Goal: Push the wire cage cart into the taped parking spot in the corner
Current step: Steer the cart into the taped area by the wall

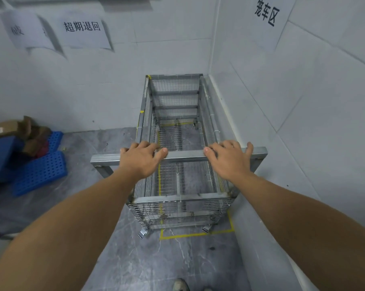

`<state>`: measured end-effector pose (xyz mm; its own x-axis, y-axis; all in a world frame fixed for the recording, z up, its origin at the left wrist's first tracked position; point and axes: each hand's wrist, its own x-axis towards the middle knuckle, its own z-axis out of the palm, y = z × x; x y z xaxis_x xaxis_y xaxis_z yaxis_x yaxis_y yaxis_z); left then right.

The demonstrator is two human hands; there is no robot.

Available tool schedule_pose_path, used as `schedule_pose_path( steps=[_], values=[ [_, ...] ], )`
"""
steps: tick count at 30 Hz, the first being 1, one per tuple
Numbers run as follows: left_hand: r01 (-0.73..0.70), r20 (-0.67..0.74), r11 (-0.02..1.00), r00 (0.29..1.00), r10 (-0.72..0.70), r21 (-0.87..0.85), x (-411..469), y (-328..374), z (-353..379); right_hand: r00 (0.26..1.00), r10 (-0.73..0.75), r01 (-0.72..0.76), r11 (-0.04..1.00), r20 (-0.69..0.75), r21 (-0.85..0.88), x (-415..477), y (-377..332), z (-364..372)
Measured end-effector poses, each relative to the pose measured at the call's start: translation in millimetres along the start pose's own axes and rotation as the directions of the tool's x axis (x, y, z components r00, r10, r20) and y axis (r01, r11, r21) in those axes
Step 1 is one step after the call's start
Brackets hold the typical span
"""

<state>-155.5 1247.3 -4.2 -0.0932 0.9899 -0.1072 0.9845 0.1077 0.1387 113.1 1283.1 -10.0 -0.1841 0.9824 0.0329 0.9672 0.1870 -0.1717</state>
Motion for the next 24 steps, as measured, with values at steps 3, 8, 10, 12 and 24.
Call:
schedule_pose_path(
  steps=[3, 8, 10, 12, 24],
  values=[
    [-0.006, -0.021, 1.0, 1.0, 0.005, -0.003, 0.8, -2.0, 1.8, 1.0, 0.017, -0.017, 1.0, -0.011, 0.009, -0.6, -2.5, 0.7],
    [-0.017, -0.049, 1.0, 0.999, 0.016, -0.02, 0.3, -8.2, 3.6, 1.0, 0.009, -0.009, 1.0, 0.003, 0.023, -3.1, -6.1, 1.8],
    [-0.013, -0.053, 1.0, 0.999, 0.012, -0.02, -0.5, -12.2, 3.6, 1.0, 0.004, -0.005, 1.0, 0.011, 0.028, -4.8, -8.8, 2.2],
    [-0.01, -0.052, 1.0, 0.999, 0.009, -0.018, -0.7, -15.1, 3.8, 1.0, -0.01, 0.01, 1.0, 0.006, 0.023, -5.9, -10.3, 3.0],
    [-0.037, -0.043, 0.999, 0.998, 0.036, -0.008, -0.4, -3.1, 2.2, 0.998, -0.057, 0.057, 0.998, -0.01, -0.01, -2.6, 4.4, 0.5]
  ],
)
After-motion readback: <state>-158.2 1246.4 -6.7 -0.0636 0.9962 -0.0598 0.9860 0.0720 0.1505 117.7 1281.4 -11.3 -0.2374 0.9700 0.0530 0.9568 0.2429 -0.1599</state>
